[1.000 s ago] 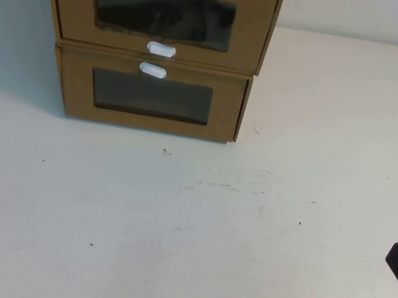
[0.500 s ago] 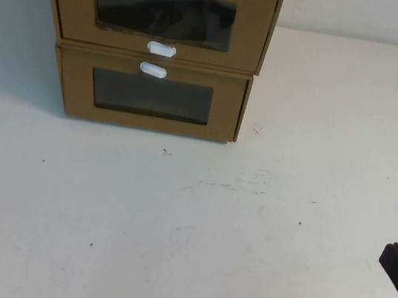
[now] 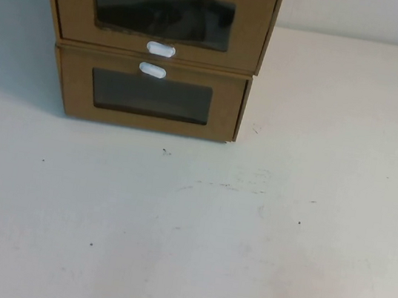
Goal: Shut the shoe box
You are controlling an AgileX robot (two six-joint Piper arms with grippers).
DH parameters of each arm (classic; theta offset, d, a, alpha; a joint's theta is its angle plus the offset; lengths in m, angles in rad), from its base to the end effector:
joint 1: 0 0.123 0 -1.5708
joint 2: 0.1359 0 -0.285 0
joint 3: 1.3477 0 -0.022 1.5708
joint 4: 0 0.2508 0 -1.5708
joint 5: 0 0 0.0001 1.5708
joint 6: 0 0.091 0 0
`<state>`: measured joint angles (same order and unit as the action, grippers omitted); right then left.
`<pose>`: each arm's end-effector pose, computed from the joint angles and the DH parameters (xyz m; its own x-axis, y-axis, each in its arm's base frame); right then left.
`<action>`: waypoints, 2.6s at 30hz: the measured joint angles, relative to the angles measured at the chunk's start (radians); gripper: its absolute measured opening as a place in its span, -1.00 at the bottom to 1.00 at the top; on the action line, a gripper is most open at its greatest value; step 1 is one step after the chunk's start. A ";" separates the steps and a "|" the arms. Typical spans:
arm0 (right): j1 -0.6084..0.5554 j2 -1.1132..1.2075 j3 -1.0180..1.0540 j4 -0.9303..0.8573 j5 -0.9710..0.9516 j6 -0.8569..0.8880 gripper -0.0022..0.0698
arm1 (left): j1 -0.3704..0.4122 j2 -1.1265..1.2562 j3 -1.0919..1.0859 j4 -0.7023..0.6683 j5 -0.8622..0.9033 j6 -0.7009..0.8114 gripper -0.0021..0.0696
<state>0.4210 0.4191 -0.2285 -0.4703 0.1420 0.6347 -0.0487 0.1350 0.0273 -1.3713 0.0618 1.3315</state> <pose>0.0918 0.0346 0.2484 -0.2641 0.0651 -0.9623 -0.3110 0.9387 0.1488 0.0673 -0.0089 0.1944 -0.0914 -0.0349 -0.9952 0.1053 0.9934 -0.0446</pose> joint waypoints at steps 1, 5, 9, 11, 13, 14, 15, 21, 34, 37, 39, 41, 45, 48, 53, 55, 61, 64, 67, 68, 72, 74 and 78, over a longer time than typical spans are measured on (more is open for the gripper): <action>-0.059 -0.038 0.033 -0.002 -0.024 0.000 -0.97 | 0.000 0.000 0.000 0.000 -0.002 0.000 -0.96; -0.246 -0.215 0.170 -0.004 -0.095 0.000 -0.97 | 0.000 0.000 0.000 0.000 -0.007 0.000 -0.96; -0.341 -0.366 0.251 -0.004 -0.100 0.000 -0.97 | 0.000 0.000 0.000 0.000 -0.007 0.000 -0.96; -0.348 -0.411 0.254 -0.004 -0.078 0.000 -0.97 | 0.000 0.000 0.000 0.000 -0.007 0.000 -0.96; -0.348 -0.425 0.254 -0.004 -0.046 0.000 -0.97 | 0.000 -0.002 0.000 0.000 -0.008 0.000 -0.96; -0.348 -0.427 0.256 -0.004 -0.037 0.000 -0.97 | 0.000 -0.002 0.000 0.000 -0.008 0.000 -0.96; -0.348 -0.427 0.256 -0.004 -0.029 0.000 -0.97 | 0.000 -0.002 0.000 0.000 -0.008 0.000 -0.96; -0.348 -0.427 0.256 -0.004 -0.024 0.000 -0.97 | 0.000 -0.002 0.000 0.000 -0.010 0.000 -0.96; -0.348 -0.427 0.256 0.576 0.073 -0.688 -0.97 | 0.000 -0.002 0.000 0.000 -0.013 0.000 -0.96; -0.348 -0.427 0.256 0.604 0.169 -0.734 -0.97 | 0.000 -0.002 0.000 0.000 -0.013 0.000 -0.96; -0.348 -0.427 0.256 0.610 0.193 -0.744 -0.97 | 0.000 -0.002 0.000 0.000 -0.013 0.000 -0.96; -0.348 -0.427 0.256 0.612 0.203 -0.747 -0.97 | 0.000 -0.002 0.000 0.000 -0.013 0.000 -0.96; -0.350 -0.427 0.256 0.614 0.204 -0.751 -0.97 | 0.000 -0.002 0.000 0.000 -0.015 0.000 -0.96; -0.350 -0.427 0.256 0.614 0.205 -0.751 -0.97 | 0.000 -0.002 0.000 0.000 -0.015 0.000 -0.96; -0.350 -0.427 0.256 0.614 0.205 -0.751 -0.97 | 0.000 -0.002 0.000 0.000 -0.015 0.000 -0.96; -0.350 -0.427 0.256 0.614 0.205 -0.751 -0.97 | 0.000 -0.002 0.000 0.000 -0.015 0.000 -0.96; -0.350 -0.427 0.256 0.614 0.205 -0.751 -0.97 | 0.000 -0.002 0.000 0.000 -0.015 0.000 -0.96; -0.350 -0.427 0.256 0.614 0.205 -0.751 -0.97 | 0.000 -0.002 0.000 0.000 -0.015 0.000 -0.96; -0.350 -0.427 0.256 0.614 0.205 -0.751 -0.97 | 0.000 -0.002 0.000 0.007 -0.015 0.000 -0.96; -0.350 -0.427 0.256 0.614 0.205 -0.751 -0.97 | 0.000 -0.002 0.000 0.027 -0.015 -0.014 -0.96; -0.350 -0.427 0.256 0.614 0.205 -0.752 -0.97 | 0.000 -0.002 0.000 0.523 0.026 -0.451 -0.96; -0.350 -0.427 0.256 0.614 0.205 -0.752 -0.97 | 0.000 -0.002 0.000 0.860 0.069 -0.800 -0.96; -0.350 -0.427 0.256 0.614 0.205 -0.752 -0.97 | 0.000 -0.046 0.000 1.240 0.156 -1.189 -0.96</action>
<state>0.0706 -0.0083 0.0271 0.1436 0.3472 -0.1178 -0.0487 0.0892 0.0273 -0.1309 0.2182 0.1426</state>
